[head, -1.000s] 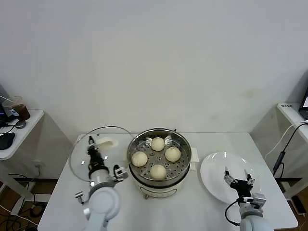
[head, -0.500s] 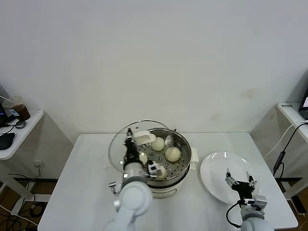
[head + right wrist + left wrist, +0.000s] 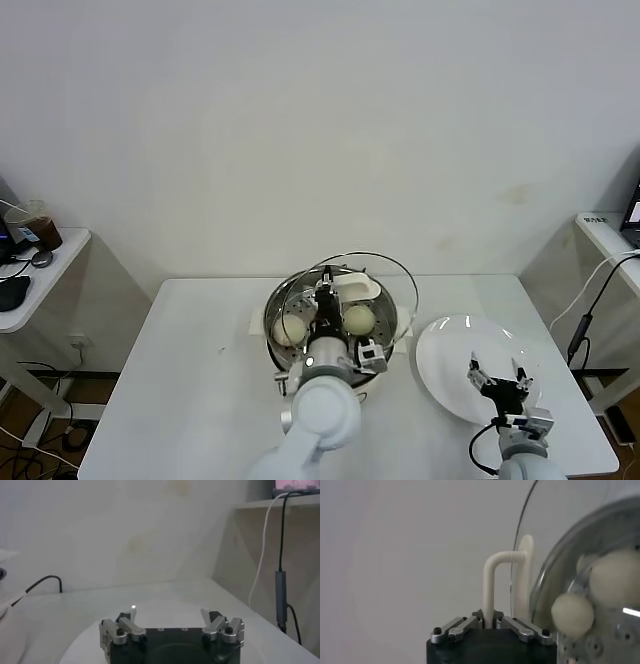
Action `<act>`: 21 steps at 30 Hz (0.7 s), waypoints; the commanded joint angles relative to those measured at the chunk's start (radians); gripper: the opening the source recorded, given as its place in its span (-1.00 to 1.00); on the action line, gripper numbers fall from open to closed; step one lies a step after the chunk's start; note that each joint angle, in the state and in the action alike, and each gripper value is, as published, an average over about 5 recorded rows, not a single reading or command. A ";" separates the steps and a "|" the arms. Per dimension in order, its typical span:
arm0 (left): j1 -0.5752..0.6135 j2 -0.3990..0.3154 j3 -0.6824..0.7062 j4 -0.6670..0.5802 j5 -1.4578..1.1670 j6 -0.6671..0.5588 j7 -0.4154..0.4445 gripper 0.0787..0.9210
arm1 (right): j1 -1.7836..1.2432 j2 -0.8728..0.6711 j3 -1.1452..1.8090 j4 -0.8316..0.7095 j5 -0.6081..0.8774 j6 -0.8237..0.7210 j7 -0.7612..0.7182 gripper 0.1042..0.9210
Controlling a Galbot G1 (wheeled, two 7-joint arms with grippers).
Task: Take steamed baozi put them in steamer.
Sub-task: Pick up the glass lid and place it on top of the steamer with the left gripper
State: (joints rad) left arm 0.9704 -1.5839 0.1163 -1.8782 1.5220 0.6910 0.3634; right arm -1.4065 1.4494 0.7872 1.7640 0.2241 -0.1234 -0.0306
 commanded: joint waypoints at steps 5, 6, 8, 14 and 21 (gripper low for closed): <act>-0.008 0.005 0.020 0.097 0.186 0.000 -0.020 -0.79 | -0.001 0.004 -0.001 -0.002 -0.007 0.003 0.001 0.76; -0.008 0.005 0.015 0.102 0.188 0.000 -0.020 -0.79 | -0.001 0.005 -0.001 -0.002 -0.007 0.003 0.001 0.76; -0.009 0.008 0.007 0.109 0.189 0.000 -0.020 -0.79 | 0.000 0.006 -0.002 -0.003 -0.008 0.003 0.001 0.76; -0.005 0.011 -0.005 0.111 0.185 0.000 -0.016 -0.79 | 0.004 0.012 -0.012 -0.011 -0.015 0.006 0.001 0.76; 0.002 0.018 -0.012 0.116 0.187 0.000 -0.013 -0.79 | 0.006 0.020 -0.018 -0.014 -0.022 0.007 0.001 0.76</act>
State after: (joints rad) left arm 0.9718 -1.5666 0.1089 -1.7790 1.6807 0.6905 0.3494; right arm -1.4017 1.4669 0.7719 1.7526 0.2053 -0.1176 -0.0299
